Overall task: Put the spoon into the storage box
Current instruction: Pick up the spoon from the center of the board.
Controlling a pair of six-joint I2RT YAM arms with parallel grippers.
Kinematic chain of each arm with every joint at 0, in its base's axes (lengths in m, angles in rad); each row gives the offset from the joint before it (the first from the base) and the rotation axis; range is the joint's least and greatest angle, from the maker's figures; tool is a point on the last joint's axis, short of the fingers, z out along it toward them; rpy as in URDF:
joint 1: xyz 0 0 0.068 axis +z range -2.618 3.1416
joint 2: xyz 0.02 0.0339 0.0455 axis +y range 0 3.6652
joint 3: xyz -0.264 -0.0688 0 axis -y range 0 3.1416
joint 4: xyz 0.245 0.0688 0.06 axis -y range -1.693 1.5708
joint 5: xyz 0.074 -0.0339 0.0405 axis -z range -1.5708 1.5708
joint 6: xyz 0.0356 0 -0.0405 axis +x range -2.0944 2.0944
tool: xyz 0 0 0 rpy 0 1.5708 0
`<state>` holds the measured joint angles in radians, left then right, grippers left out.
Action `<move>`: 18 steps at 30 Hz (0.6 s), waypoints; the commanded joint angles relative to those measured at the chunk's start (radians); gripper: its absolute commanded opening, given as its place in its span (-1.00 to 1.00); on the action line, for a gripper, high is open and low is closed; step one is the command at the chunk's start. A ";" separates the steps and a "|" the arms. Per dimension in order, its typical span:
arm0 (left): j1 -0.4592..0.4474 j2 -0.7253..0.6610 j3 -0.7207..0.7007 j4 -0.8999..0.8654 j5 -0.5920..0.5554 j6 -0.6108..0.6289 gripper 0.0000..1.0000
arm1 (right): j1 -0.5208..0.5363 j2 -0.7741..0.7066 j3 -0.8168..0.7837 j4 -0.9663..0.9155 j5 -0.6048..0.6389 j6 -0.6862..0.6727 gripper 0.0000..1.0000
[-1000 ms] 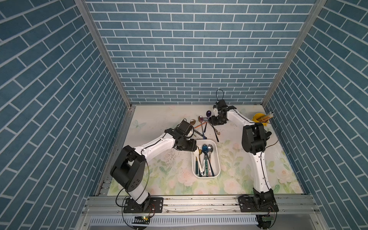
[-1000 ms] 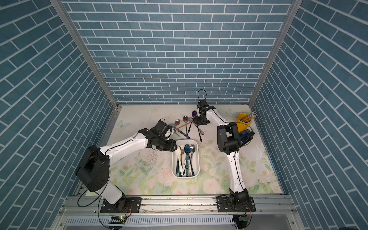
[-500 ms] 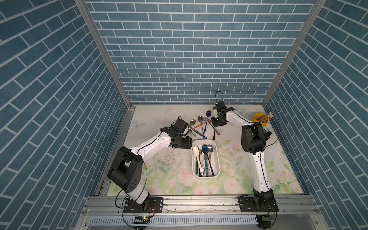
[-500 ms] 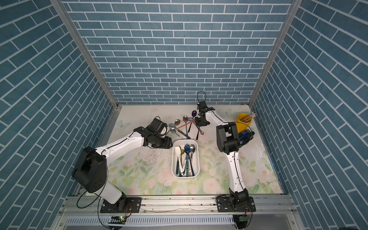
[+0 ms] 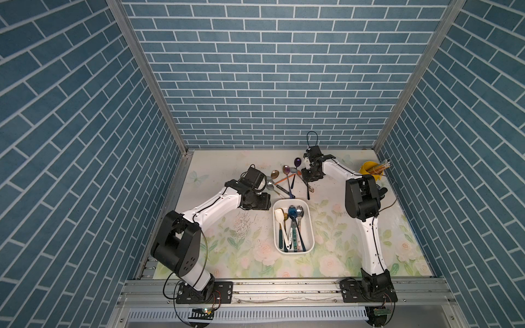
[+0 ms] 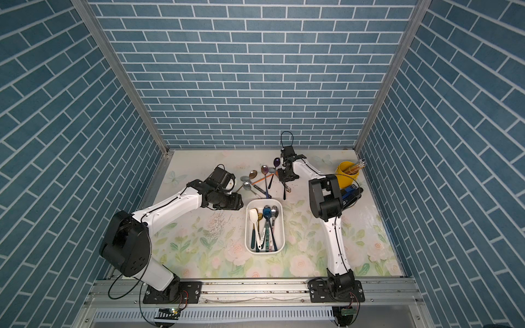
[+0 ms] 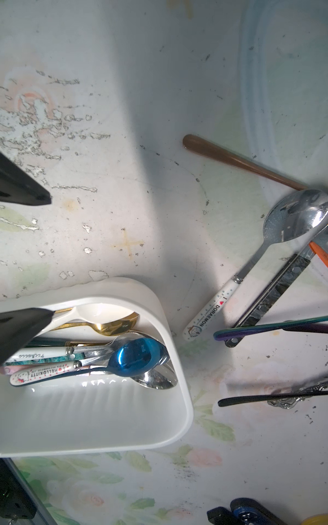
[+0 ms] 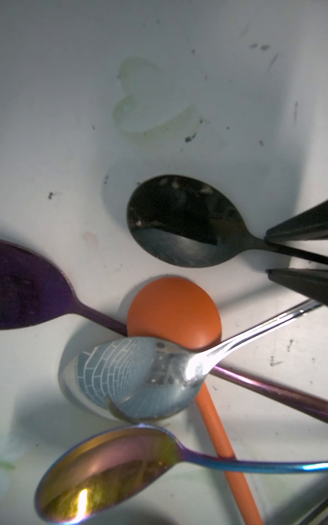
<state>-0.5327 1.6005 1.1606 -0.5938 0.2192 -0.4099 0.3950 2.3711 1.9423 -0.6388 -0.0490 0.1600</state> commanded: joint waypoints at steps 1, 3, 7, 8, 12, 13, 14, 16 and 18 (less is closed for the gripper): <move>0.008 -0.024 -0.019 -0.022 -0.020 0.010 0.26 | 0.013 0.000 -0.060 -0.100 -0.020 0.021 -0.61; 0.008 -0.027 -0.022 -0.018 -0.021 0.010 0.26 | 0.014 -0.006 -0.075 -0.095 -0.049 0.024 -0.67; 0.008 -0.028 -0.026 -0.017 -0.021 0.010 0.26 | 0.015 -0.010 -0.083 -0.095 -0.066 0.027 -0.76; 0.010 -0.027 -0.027 -0.017 -0.023 0.011 0.26 | 0.014 -0.011 -0.085 -0.096 -0.066 0.029 -0.79; 0.013 -0.030 -0.035 -0.014 -0.033 0.013 0.26 | 0.014 -0.016 -0.074 -0.096 -0.059 0.032 -0.88; 0.014 -0.032 -0.037 -0.014 -0.034 0.012 0.26 | 0.013 -0.019 -0.069 -0.095 -0.055 0.032 -0.89; 0.014 -0.034 -0.040 -0.011 -0.037 0.014 0.26 | 0.013 -0.024 -0.062 -0.096 -0.050 0.032 -0.91; 0.016 -0.036 -0.044 -0.008 -0.042 0.017 0.26 | 0.010 -0.035 -0.042 -0.103 -0.038 0.033 -0.93; 0.020 -0.038 -0.049 -0.009 -0.054 0.024 0.26 | 0.007 -0.050 -0.016 -0.116 -0.032 0.033 -0.94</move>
<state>-0.5228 1.5833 1.1271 -0.5934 0.1944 -0.4057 0.3958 2.3428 1.9057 -0.6559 -0.0822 0.1688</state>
